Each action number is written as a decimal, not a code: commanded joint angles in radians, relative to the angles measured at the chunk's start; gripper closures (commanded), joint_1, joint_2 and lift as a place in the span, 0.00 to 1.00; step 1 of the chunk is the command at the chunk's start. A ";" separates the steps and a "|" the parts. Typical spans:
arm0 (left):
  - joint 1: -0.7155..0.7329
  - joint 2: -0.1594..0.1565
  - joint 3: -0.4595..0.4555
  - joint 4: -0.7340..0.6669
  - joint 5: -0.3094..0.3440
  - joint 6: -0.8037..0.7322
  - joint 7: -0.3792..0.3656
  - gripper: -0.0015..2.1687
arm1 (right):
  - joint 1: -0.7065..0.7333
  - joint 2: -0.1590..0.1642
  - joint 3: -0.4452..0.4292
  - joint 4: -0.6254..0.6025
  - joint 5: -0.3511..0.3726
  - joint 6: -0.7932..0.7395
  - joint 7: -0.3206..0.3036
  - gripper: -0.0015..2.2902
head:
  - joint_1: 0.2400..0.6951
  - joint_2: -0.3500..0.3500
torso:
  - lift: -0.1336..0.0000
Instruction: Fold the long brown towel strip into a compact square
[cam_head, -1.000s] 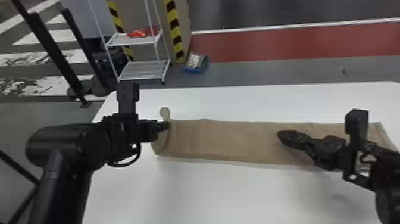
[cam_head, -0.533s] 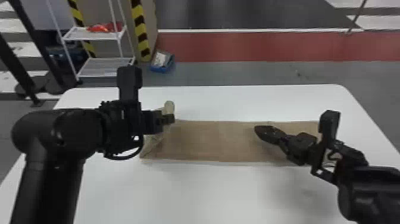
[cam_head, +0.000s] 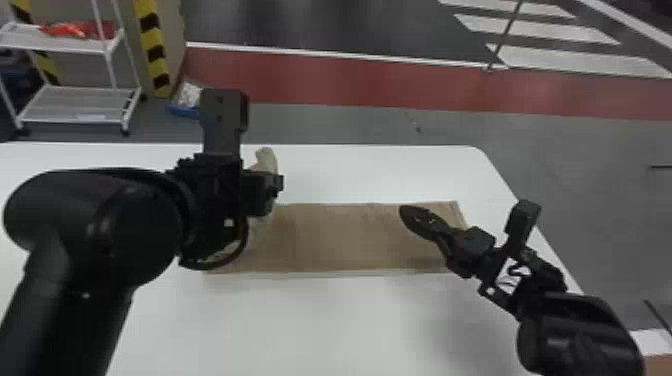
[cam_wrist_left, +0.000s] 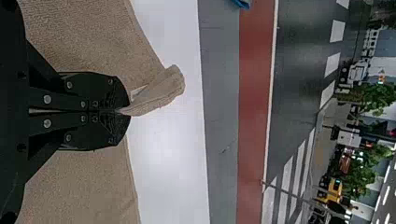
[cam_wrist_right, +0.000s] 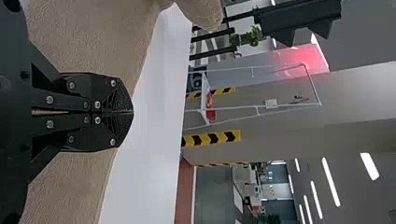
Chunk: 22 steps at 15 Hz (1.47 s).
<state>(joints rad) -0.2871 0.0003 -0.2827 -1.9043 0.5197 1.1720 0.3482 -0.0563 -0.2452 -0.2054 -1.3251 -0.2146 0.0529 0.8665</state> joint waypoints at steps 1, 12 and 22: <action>-0.012 -0.003 -0.066 0.027 -0.030 -0.010 0.015 0.86 | 0.029 -0.039 -0.054 -0.002 -0.061 -0.038 0.000 0.81 | 1.00 0.17 | 0.04; -0.075 -0.003 -0.263 0.136 -0.090 -0.096 0.091 0.86 | 0.061 -0.080 -0.164 0.092 -0.126 -0.219 -0.014 0.81 | 1.00 0.00 | 0.04; -0.113 -0.003 -0.306 0.151 -0.095 0.051 0.121 0.86 | 0.047 -0.080 -0.146 0.136 -0.134 -0.259 -0.018 0.81 | 1.00 0.00 | 0.04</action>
<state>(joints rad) -0.3980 0.0000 -0.5860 -1.7758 0.4188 1.2346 0.4694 -0.0087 -0.3252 -0.3536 -1.1911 -0.3482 -0.2050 0.8494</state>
